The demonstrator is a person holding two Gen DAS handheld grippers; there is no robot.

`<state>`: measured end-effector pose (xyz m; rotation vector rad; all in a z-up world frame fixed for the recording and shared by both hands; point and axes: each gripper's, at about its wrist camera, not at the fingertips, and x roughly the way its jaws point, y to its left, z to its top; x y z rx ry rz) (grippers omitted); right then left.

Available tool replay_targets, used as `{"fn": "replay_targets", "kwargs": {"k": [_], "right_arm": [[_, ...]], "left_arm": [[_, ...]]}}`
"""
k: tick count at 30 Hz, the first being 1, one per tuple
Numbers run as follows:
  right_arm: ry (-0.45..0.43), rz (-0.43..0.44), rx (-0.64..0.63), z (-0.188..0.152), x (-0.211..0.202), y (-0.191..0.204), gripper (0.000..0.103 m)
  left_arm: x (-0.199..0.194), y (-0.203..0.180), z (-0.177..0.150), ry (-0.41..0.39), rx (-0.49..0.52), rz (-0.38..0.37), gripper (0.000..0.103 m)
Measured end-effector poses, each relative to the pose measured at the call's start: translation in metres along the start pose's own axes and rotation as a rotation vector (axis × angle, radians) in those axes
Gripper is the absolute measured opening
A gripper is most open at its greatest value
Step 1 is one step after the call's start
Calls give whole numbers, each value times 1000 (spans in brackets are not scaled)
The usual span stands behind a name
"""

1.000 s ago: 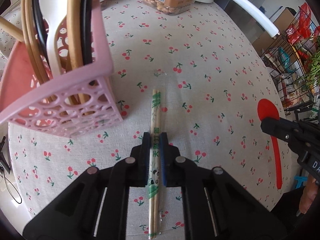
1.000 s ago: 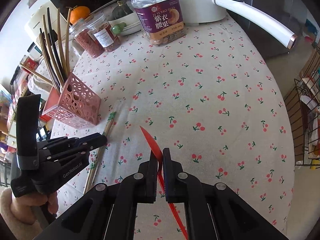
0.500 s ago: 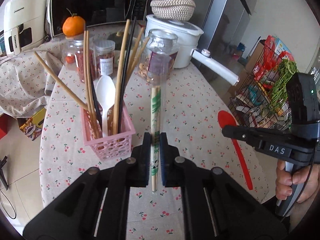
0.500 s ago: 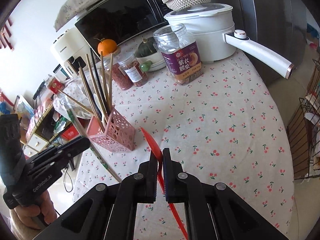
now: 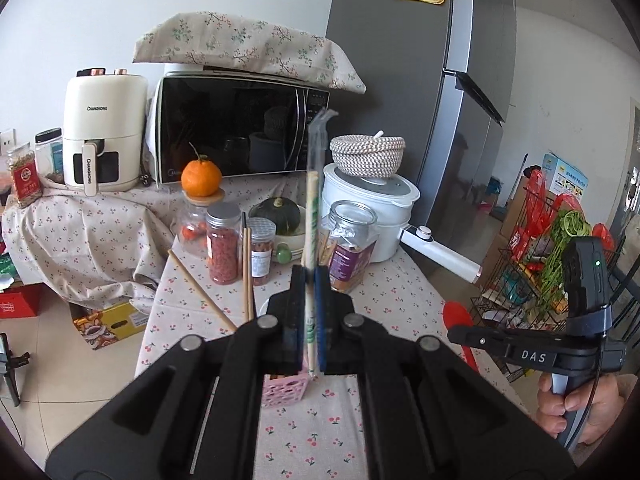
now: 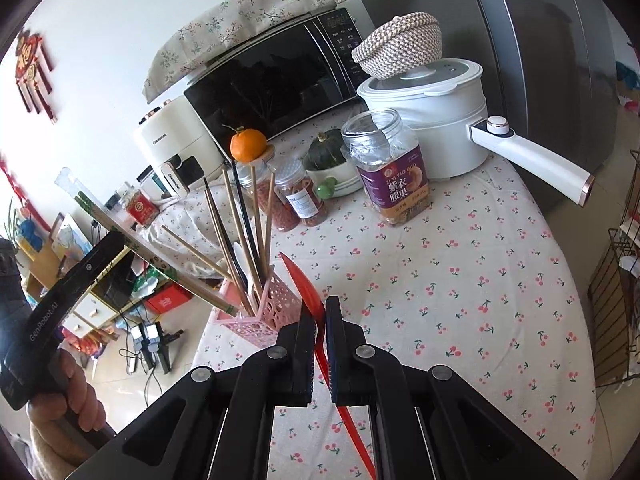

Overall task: Organize utensils
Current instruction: 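Lower the wrapped chopsticks into the holder with the left tool while the right drops the red spoon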

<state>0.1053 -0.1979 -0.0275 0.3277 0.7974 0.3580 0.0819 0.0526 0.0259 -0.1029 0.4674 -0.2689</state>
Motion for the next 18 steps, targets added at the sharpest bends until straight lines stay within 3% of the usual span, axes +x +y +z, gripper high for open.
{"fn": "replay_targets", "kwargs": {"k": [8,14,16,18], "right_arm": [[-120,82,-16,8,-4,23,5],[-262,134,9,14,-7,41,5],[-300,144,17,19,-5,50,5],[-336,161,20,24,-1,60,5]], "left_arm": [[34,16,-16,79,36,90,5],[63,22,-28,197,47,69,6],[65,24,-29,227,36,70,15],[59,26,-28,242,21,83,37]]}}
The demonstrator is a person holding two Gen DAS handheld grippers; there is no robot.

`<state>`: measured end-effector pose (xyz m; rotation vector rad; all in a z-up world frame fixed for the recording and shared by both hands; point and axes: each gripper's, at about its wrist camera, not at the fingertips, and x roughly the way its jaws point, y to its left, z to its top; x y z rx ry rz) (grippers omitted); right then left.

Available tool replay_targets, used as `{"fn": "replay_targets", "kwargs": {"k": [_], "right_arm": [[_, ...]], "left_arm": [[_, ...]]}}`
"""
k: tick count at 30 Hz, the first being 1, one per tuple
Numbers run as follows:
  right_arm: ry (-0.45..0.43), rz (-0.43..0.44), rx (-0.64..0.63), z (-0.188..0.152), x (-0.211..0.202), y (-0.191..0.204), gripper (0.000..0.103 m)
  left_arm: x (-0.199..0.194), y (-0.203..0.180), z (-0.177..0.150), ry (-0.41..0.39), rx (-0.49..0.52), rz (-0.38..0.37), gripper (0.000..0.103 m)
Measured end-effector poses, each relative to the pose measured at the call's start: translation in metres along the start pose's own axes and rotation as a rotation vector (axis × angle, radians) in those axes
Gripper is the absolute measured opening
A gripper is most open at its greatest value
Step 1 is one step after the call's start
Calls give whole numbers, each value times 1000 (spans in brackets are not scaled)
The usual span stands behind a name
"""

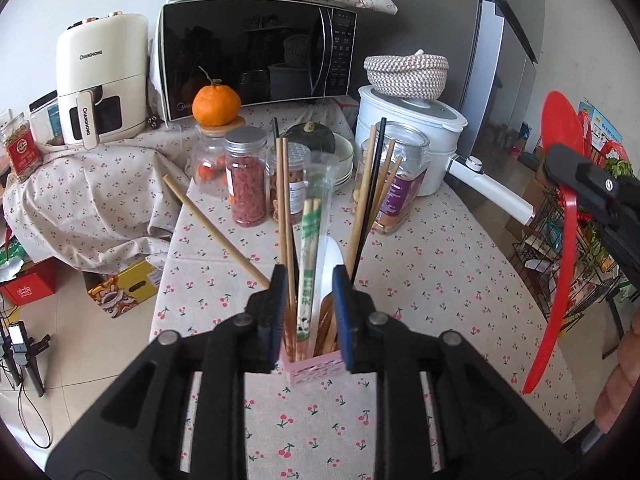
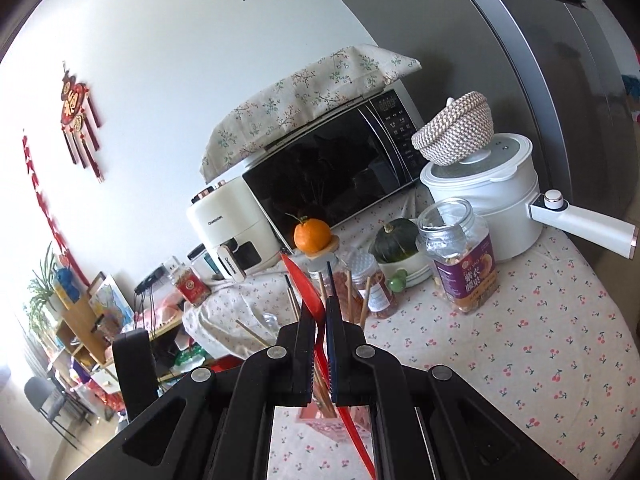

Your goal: Organize utensils

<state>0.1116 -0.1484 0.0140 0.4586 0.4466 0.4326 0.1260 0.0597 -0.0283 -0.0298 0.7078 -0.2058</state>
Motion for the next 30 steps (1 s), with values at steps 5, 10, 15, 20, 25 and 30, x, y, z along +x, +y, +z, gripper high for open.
{"fn": "replay_targets", "kwargs": {"k": [5,10,15,20,25,30], "right_arm": [[-100,30,58,-1,28,10,5],[-183,58,114,-13,59,9,5],[-210,93,174,-17,87,2,5],[-228,73,181,-26,102,-5,5],[-216,62,187,-38,107,-14,9],[-200,57,161,-39,97,-10,22]], "left_arm": [[-14,14,-4,65,-1,87,50],[-16,38,-15,131,-34,100,55],[-12,57,-21,181,-89,84,55],[-10,58,-21,183,-83,84,55],[-4,57,-21,197,-74,92,55],[-3,54,-21,194,-77,99,64]]}}
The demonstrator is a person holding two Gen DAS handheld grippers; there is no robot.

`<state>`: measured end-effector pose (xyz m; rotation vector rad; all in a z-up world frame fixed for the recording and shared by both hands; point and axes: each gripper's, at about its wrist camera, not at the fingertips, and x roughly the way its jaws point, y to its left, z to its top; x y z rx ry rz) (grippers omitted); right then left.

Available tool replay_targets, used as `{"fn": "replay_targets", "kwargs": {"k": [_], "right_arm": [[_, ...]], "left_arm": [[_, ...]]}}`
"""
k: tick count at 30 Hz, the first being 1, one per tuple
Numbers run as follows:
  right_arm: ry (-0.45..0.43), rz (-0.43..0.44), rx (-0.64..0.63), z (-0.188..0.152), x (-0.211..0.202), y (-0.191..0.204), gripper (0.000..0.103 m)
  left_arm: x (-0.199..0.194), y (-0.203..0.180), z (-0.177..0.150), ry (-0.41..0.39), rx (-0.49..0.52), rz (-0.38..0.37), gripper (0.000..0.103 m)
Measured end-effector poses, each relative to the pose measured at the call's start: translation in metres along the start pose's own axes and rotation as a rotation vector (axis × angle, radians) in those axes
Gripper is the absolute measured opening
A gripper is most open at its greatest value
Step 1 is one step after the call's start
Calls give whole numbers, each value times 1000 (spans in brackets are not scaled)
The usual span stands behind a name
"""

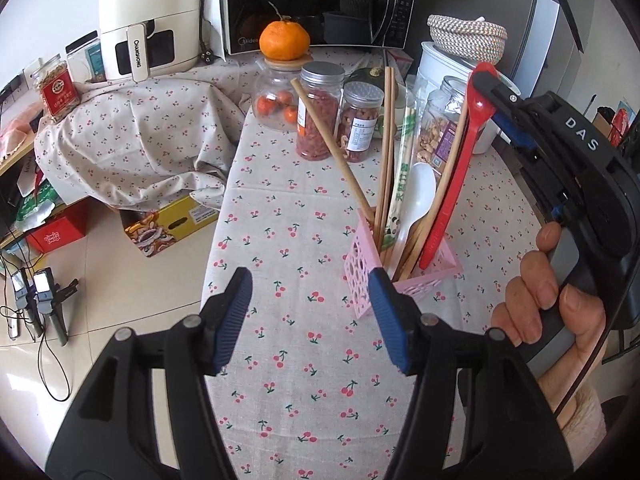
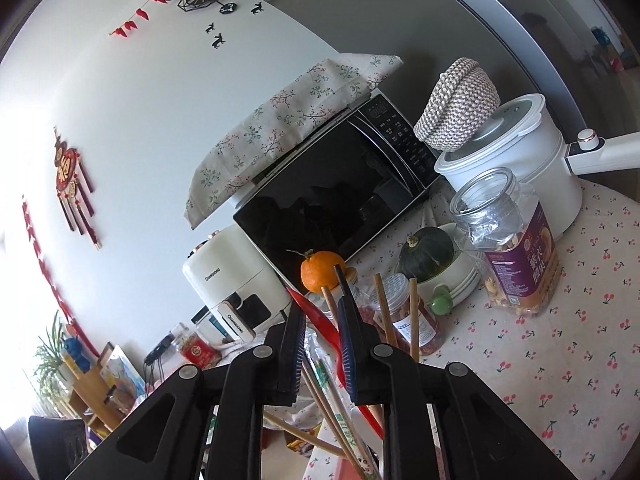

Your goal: Organize utensils

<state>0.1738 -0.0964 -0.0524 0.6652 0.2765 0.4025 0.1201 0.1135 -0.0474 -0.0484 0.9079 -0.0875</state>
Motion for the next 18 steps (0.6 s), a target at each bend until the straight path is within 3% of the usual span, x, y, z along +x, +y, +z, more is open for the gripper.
{"fn": "replay_targets", "kwargs": {"k": [6,11,18], "right_arm": [[29,-34,-84,21,-25,12,39],[93,-102,-165,41,-51,16,44],[182,-233,-239,58,-96,8,60]], "left_arm": [[-2,-3,-1,-8,-23,-4,75],[-8,-12,-3,-28,-47,-14,82],[-24,-44,-12,-72,-3,-6,88]]}}
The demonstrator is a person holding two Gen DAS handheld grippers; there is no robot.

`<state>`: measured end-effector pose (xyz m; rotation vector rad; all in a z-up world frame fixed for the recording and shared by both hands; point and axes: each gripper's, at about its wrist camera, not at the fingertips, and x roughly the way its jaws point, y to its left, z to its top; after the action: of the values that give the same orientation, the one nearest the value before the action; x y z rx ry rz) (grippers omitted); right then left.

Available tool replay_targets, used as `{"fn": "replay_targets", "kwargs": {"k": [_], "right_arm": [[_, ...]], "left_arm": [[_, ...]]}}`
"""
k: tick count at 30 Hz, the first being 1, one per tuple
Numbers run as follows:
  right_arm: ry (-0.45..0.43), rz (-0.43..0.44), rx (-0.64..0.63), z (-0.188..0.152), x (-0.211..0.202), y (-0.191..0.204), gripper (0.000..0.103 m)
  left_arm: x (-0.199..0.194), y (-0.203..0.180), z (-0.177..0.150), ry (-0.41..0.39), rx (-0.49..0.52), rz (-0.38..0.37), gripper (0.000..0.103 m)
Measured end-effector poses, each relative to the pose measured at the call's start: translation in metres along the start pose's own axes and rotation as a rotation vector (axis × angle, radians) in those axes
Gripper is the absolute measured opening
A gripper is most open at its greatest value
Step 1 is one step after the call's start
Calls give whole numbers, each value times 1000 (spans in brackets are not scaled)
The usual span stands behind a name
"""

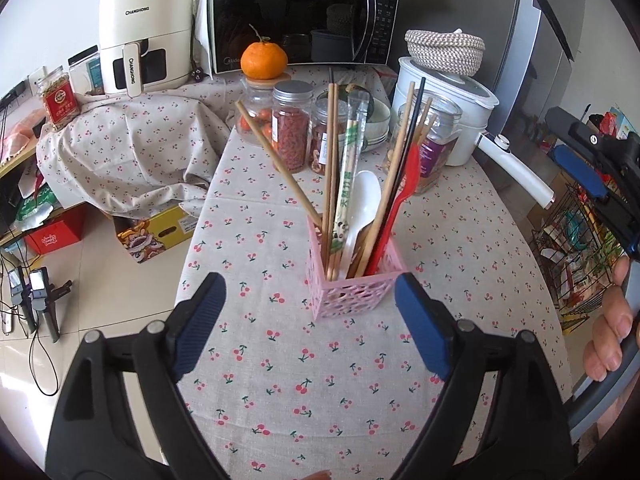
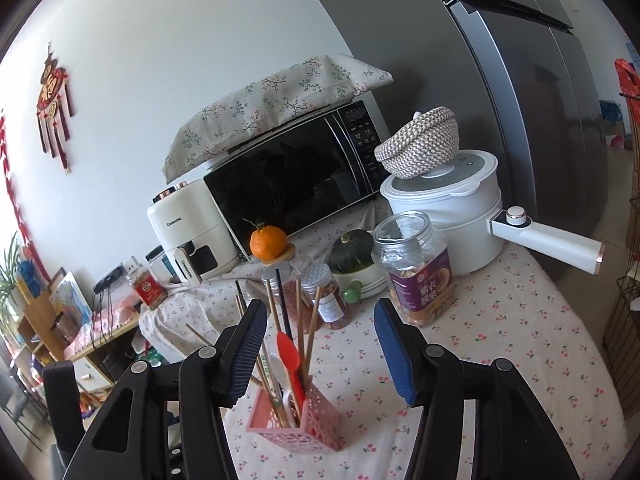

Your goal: Organize utensils

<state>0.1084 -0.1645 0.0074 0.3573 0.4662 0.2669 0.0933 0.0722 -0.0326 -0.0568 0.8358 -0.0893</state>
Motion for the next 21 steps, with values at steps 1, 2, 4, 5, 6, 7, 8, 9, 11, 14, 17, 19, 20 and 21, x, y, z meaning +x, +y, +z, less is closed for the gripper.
{"fn": "replay_targets", "kwargs": {"k": [1,2,4,5,6,7,8,9,11,14,17,19,20,21], "right_arm": [[13,-23,-7,0,-7,-4,63],[29,-43,-15,0,-13,-7,64],[59,-85,-30,0,-25,-14,73],[68,-111,-37,0,-32,-17,74],[73,-136,-45,-1,-39,-19,77],[76,-165,-56,-1,-47,-22,81],[76,-198,-65,-1,-54,-24,84],[74,-235,-72,-2,-62,-25,86],[86,-310,-89,-1,-74,-26,88],[104,-353,-153,4,-84,-21,97],[100,-396,-202,2,-91,-15,103],[125,-424,-211,1,-91,-14,103],[138,-432,-222,0,-89,-14,103],[145,-444,-235,-1,-88,-13,103]], "left_arm": [[-3,-5,-1,-7,8,0,89],[-6,-10,-2,-15,15,0,92],[-12,-18,-5,-28,29,2,95],[-15,-22,-6,-34,37,8,96],[-19,-26,-6,-40,45,15,97],[-22,-29,-6,-48,52,20,97],[-26,-33,-7,-57,55,22,98],[-30,-35,-7,-66,52,23,99],[-37,-38,-9,-83,40,45,103],[-45,-42,-10,-101,35,100,103],[-53,-46,-12,-133,28,95,103],[-58,-49,-12,-160,25,97,103],[-60,-49,-12,-172,23,95,103],[-62,-49,-12,-183,20,95,103]]}}
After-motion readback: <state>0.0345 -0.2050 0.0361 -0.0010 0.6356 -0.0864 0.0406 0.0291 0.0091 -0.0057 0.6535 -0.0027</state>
